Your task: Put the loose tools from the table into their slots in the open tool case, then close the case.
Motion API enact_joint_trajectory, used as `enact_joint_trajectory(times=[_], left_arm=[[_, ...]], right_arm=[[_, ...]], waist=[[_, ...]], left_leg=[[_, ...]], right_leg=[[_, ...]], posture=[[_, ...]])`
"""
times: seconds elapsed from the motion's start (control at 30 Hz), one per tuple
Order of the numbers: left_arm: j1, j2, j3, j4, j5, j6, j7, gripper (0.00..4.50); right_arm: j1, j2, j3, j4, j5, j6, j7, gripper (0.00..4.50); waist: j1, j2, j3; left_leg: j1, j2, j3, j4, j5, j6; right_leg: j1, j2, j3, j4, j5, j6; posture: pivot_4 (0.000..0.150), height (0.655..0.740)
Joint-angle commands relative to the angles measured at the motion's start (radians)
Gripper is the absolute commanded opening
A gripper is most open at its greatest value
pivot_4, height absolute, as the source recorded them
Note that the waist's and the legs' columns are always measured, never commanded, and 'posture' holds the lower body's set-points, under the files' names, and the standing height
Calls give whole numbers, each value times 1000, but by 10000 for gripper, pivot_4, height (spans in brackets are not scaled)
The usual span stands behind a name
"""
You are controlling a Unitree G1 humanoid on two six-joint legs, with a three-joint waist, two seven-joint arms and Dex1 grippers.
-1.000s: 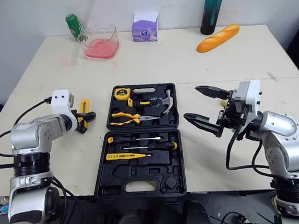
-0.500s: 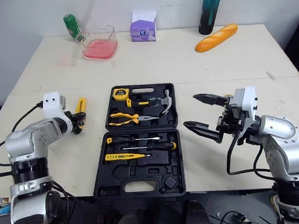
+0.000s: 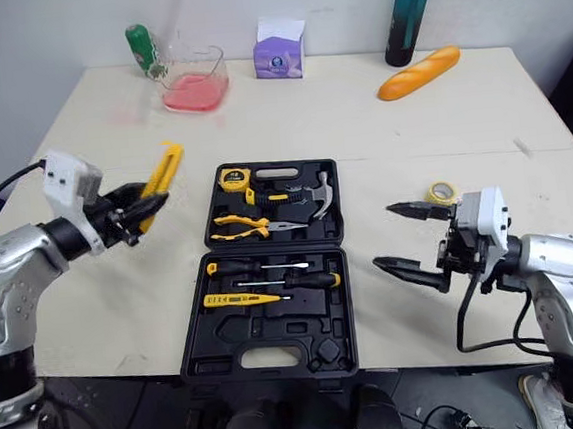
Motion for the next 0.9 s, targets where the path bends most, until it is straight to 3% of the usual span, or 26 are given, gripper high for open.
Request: enact_joint_trajectory(times=[0.03, 0.37, 0.7, 0.9], left_arm=[[48, 41, -27, -119, -82, -89, -181, 12575], [91, 61, -192, -261, -112, -145, -310, 12575], [105, 90, -328, -278, -86, -145, -373, 12575], [140, 81, -408, -230, 15, -227, -364, 12575]], right_arm=[[21, -33, -29, -30, 0, -33, 33, 45000], [51, -58, -38, -50, 13, -34, 60, 45000], [60, -59, -25, -92, 37, -2, 52, 45000], [69, -49, -20, -113, 38, 5, 35, 45000]], waist=[[0, 0, 0], [1, 0, 0], [1, 0, 0], [1, 0, 0]], left_leg=[[0, 0, 0, 0, 0, 0], [0, 0, 0, 0, -1, 1], [0, 1, 0, 0, -1, 1], [0, 0, 0, 0, -1, 2]], right_leg=[[0, 0, 0, 0, 0, 0], [0, 0, 0, 0, 0, 0], [0, 1, 0, -1, 0, 0], [1, 1, 0, -1, 0, 0]], posture=[[1500, 7400], [1500, 7400], [1500, 7400], [1500, 7400]])
